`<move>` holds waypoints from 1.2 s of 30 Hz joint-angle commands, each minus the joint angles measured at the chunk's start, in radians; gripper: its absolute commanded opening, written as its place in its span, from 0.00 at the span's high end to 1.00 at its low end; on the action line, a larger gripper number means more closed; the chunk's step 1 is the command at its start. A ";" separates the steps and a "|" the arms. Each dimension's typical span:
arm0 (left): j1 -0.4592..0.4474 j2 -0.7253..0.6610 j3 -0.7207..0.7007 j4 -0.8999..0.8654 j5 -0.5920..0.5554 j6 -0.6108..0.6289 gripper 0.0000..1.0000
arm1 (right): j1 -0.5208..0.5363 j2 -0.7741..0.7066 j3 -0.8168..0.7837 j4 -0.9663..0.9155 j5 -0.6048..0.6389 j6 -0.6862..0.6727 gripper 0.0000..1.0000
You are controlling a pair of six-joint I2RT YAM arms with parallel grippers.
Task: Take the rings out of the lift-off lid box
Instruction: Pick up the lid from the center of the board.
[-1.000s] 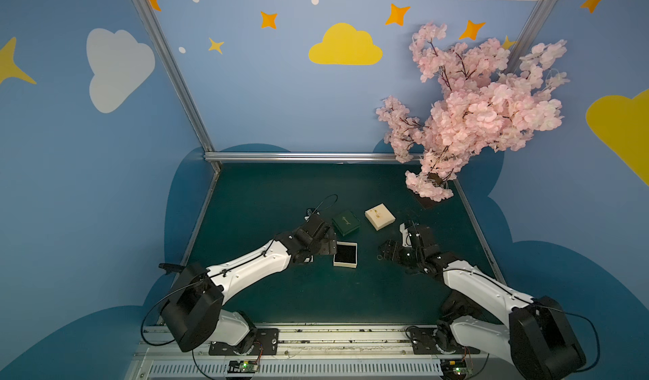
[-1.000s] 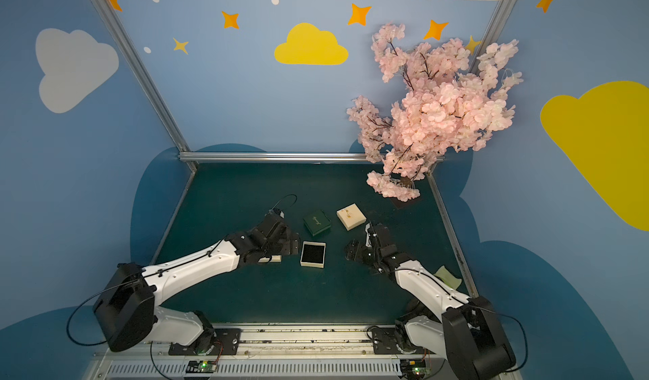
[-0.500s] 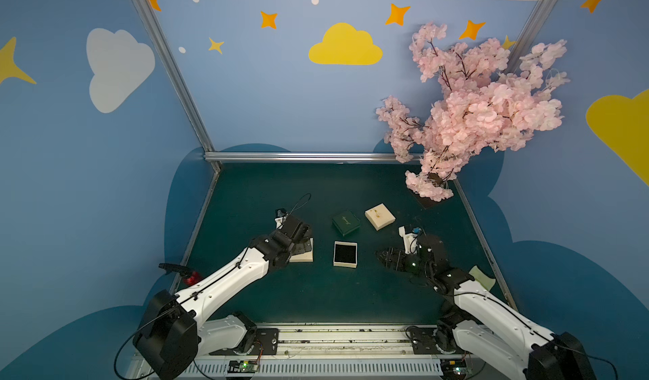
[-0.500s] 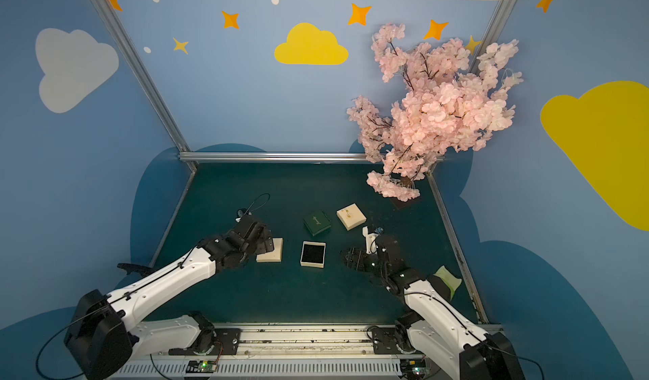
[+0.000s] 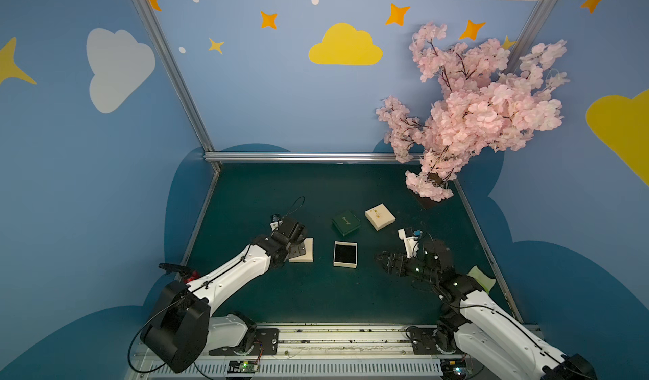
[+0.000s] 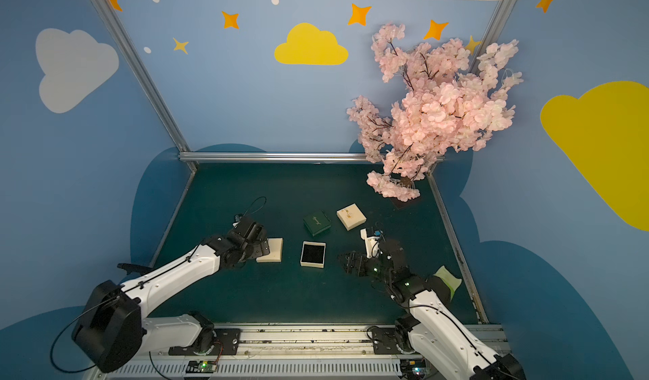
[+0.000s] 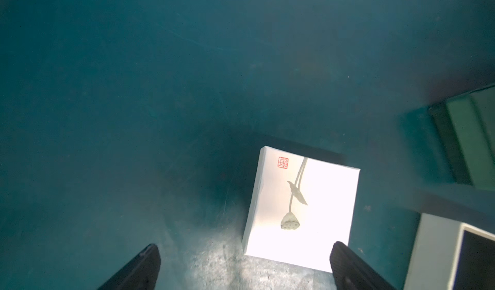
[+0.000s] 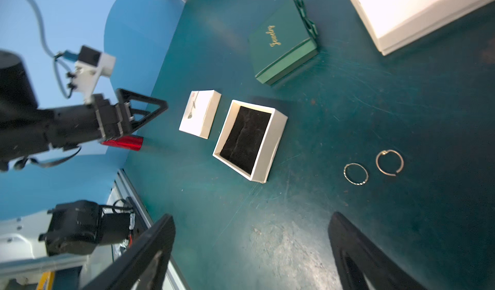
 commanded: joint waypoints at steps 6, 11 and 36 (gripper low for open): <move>0.015 0.130 0.050 0.057 0.074 0.081 0.01 | 0.008 -0.119 -0.064 0.027 -0.010 -0.010 0.08; 0.020 0.159 0.051 0.130 0.129 0.108 0.01 | 0.007 -0.141 -0.084 0.024 0.011 0.000 0.08; -0.017 0.307 0.160 0.090 0.080 0.176 0.01 | 0.017 0.014 -0.041 0.042 0.011 -0.002 0.08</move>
